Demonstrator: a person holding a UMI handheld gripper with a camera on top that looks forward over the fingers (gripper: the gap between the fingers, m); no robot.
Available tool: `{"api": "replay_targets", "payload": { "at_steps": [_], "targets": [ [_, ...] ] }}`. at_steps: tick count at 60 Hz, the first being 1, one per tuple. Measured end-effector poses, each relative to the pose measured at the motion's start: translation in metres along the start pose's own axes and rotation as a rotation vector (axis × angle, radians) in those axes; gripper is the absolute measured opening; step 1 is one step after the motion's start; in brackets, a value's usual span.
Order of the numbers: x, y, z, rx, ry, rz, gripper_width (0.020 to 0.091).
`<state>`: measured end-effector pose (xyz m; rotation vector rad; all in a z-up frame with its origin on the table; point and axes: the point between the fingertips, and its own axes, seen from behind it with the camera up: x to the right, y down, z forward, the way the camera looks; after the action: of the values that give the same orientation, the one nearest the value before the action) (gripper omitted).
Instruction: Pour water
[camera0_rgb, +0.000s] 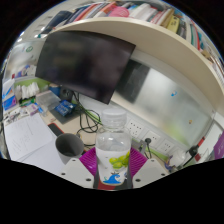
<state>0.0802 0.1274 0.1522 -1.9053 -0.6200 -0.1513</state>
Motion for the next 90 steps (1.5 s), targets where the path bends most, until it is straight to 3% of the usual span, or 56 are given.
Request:
{"api": "replay_targets", "payload": {
  "at_steps": [12, 34, 44, 58, 60, 65, 67, 75, 90],
  "targets": [
    [-0.001, 0.031, 0.015, 0.052, -0.067, 0.265, 0.0385],
    [0.002, 0.075, 0.046, 0.074, -0.052, 0.347, 0.0389],
    [0.006, 0.074, 0.047, 0.1, -0.033, 0.369, 0.0388],
    [0.004, 0.08, 0.04, 0.078, -0.03, 0.364, 0.053],
    [0.003, 0.084, 0.037, 0.062, -0.037, 0.365, 0.0591],
    [0.004, 0.096, 0.025, 0.025, -0.02, 0.351, 0.0831],
    [0.005, 0.102, 0.017, 0.009, -0.006, 0.344, 0.0872],
    [-0.002, 0.118, -0.027, -0.058, 0.039, 0.355, 0.085],
    [-0.005, 0.076, -0.112, -0.101, 0.143, 0.439, 0.0855]
  ]
}}
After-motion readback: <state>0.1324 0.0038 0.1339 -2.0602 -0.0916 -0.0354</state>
